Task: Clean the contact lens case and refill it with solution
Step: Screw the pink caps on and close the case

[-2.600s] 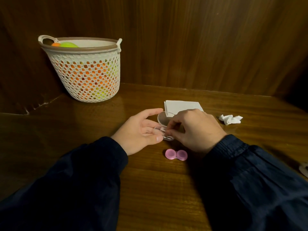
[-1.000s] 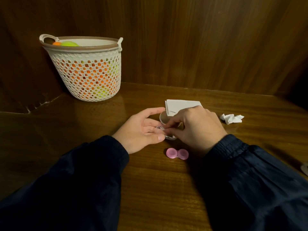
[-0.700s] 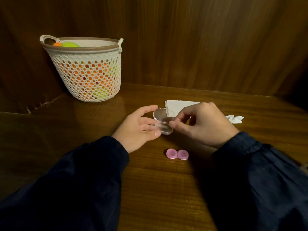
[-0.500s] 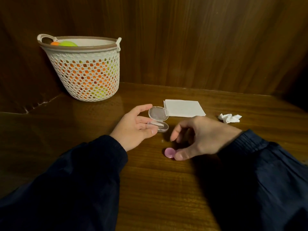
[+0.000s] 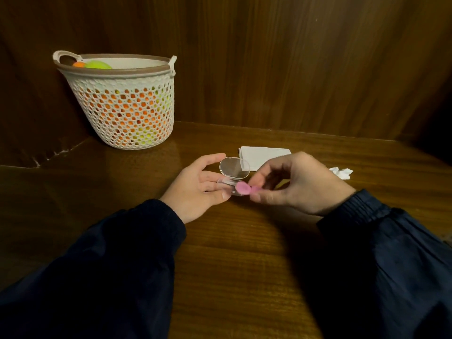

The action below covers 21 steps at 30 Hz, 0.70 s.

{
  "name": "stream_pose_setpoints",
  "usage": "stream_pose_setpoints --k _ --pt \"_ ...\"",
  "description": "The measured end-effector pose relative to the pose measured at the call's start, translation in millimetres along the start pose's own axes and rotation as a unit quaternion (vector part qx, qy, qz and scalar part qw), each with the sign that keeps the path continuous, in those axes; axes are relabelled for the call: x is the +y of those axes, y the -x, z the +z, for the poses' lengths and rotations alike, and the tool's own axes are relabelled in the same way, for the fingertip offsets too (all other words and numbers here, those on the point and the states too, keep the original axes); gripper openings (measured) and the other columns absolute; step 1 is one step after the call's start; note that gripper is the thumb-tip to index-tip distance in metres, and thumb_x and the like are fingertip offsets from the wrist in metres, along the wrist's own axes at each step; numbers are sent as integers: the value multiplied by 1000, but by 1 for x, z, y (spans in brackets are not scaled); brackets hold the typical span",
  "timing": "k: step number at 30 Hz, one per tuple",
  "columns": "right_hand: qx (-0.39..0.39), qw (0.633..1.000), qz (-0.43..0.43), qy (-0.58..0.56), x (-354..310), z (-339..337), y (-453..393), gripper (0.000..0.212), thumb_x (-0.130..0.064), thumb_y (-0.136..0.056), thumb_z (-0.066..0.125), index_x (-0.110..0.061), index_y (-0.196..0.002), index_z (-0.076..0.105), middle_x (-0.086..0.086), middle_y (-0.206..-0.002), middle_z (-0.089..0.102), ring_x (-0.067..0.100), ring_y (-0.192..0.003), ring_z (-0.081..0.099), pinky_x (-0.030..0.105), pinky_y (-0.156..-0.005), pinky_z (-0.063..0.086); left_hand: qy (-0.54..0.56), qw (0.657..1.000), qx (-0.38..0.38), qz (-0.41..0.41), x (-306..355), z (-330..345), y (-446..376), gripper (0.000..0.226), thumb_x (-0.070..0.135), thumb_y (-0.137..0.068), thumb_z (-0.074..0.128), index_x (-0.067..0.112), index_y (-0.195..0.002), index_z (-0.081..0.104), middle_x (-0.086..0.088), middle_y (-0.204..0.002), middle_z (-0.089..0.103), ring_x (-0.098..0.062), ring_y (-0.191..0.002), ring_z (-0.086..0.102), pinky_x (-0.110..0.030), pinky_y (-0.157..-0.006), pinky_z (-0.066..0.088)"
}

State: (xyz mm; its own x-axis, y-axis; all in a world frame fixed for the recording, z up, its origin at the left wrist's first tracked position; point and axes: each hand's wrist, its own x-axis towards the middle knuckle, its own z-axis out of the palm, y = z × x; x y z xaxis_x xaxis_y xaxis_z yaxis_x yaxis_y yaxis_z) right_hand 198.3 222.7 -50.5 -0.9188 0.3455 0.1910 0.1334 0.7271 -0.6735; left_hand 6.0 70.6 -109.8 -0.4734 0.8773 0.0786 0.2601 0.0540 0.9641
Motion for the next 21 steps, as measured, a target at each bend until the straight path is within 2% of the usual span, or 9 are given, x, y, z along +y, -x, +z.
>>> stream_pose_setpoints --k 5,7,11,15,21 --pt "91 995 -32 28 2 9 -3 17 -34 -77 92 -31 -92 84 -18 -84 79 5 -79 71 15 -68 57 -7 1000 -5 7 2 0 2 83 -2 -86 80 36 -151 44 15 -111 79 -7 -106 75 -22 -82 62" --pt "93 994 -29 54 2 15 -4 19 -41 -77 90 -33 -93 85 -20 -83 78 3 -82 70 12 -70 55 -9 1000 -8 10 3 1 3 83 -2 -87 80 36 -151 44 15 -112 79 -7 -106 75 -21 -83 61" --pt "77 994 -36 68 -3 22 -6 36 -59 -73 76 -36 -101 84 -22 -90 79 -2 -89 70 12 -77 54 -16 1000 -8 11 5 1 4 83 -1 -87 80 36 -152 44 15 -114 79 -6 -107 75 -26 -90 62" --pt "66 994 -34 81 -5 22 -6 38 -62 -75 72 -39 -102 84 -23 -95 79 -2 -92 69 15 -80 55 -16 1000 -14 13 6 1 5 82 0 -87 80 35 -152 44 12 -116 79 -6 -109 74 -22 -86 61" --pt "67 993 -30 92 -3 24 -8 34 -59 -76 74 -41 -103 83 -23 -99 79 -6 -94 67 10 -79 48 -16 1000 -17 20 8 1 7 81 1 -87 81 35 -152 44 6 -122 78 -9 -113 73 -34 -97 59"
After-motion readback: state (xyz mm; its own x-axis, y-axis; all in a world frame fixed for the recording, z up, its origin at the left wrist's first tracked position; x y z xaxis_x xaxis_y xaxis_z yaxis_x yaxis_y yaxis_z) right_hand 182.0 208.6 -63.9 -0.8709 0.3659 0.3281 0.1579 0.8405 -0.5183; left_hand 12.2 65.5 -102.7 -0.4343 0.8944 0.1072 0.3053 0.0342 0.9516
